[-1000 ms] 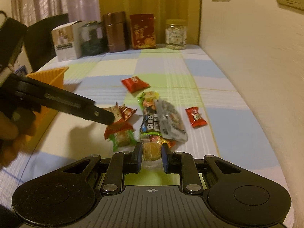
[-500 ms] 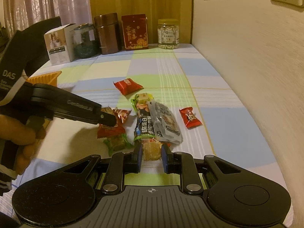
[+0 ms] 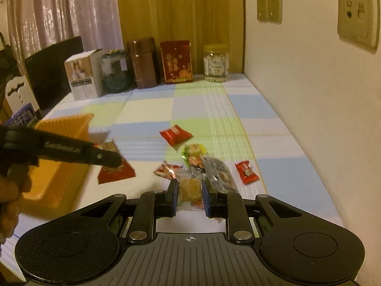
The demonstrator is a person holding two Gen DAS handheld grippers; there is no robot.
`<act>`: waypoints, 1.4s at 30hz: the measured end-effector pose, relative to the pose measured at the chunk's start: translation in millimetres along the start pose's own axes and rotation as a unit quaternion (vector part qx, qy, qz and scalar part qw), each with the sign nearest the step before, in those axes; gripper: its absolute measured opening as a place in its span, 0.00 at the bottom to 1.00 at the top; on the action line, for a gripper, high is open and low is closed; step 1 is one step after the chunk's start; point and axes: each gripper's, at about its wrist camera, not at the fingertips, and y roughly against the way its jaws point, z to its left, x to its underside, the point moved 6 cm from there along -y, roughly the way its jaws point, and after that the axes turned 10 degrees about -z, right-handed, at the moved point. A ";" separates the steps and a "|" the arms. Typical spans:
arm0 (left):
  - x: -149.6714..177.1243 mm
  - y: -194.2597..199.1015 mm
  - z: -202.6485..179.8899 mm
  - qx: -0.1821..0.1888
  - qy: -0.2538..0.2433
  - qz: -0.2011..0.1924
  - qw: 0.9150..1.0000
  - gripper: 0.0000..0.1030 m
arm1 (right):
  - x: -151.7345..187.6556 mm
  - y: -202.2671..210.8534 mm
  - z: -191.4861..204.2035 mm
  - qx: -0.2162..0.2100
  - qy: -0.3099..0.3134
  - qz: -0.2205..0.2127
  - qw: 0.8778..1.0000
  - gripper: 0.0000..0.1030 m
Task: Organize snacks
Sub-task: 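Grasp the red wrapped candy with the left tool while the right tool lifts the clear candy, then carry both candies over the orange tray and open both tools to drop them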
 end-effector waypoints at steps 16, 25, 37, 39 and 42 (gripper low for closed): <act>-14.8 116.7 75.2 -0.071 0.013 -0.049 0.996 0.34 | -39.2 16.3 117.6 -0.087 0.001 -0.004 0.996 0.21; -11.6 140.2 139.5 -0.122 0.010 -0.040 0.992 0.34 | -35.2 -12.2 194.3 -0.138 0.021 0.016 0.990 0.21; -5.5 123.4 186.8 -0.144 0.000 -0.013 0.990 0.34 | -20.5 -63.1 231.1 -0.151 0.031 0.051 0.987 0.21; -5.2 117.9 189.8 -0.144 -0.002 -0.009 0.990 0.35 | -19.0 -69.0 232.3 -0.149 0.029 0.054 0.987 0.21; -4.0 111.7 196.1 -0.153 -0.005 -0.004 0.988 0.43 | -16.2 -75.4 232.5 -0.148 0.027 0.059 0.987 0.21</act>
